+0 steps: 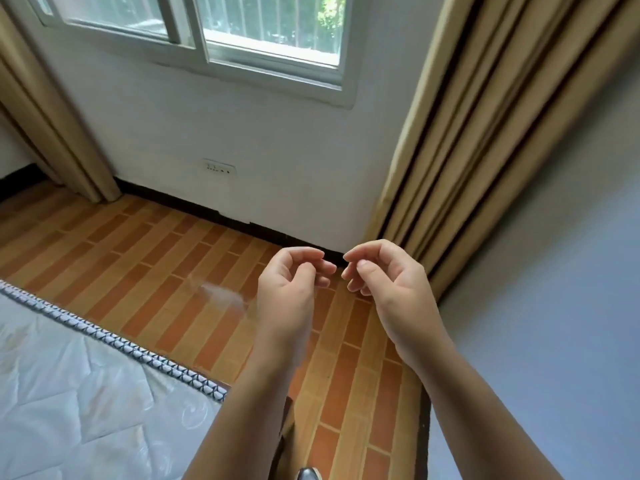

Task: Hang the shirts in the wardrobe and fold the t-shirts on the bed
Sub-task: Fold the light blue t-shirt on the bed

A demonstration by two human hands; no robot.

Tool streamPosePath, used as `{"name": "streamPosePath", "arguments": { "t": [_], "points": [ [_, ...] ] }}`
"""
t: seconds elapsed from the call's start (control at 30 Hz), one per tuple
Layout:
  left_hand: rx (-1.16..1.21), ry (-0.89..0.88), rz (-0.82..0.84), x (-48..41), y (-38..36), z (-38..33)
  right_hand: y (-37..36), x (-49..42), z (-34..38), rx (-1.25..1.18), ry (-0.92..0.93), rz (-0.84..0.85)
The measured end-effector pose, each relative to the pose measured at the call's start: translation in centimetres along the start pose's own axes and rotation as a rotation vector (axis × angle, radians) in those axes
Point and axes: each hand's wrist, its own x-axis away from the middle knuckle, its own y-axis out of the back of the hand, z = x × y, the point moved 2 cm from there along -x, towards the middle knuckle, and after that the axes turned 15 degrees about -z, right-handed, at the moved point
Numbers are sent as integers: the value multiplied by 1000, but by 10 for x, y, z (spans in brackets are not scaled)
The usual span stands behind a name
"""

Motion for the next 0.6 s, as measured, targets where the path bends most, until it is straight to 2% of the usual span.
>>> {"name": "streamPosePath", "arguments": {
  "t": [0.1,0.3,0.47,0.6],
  "points": [
    [-9,52,-91,-42,-4,8,-28,-45,-16,-4,-28,96],
    [-40,110,-407,-137,-12,24,-85,-153,-36,-20,4,290],
    [-24,63,-562,-224,-48,7,-133,-256,-43,-39,2,407],
    [-37,-4,-584,-285,-73,-21,-179,-319,-33,-39,56,553]
  ]
}}
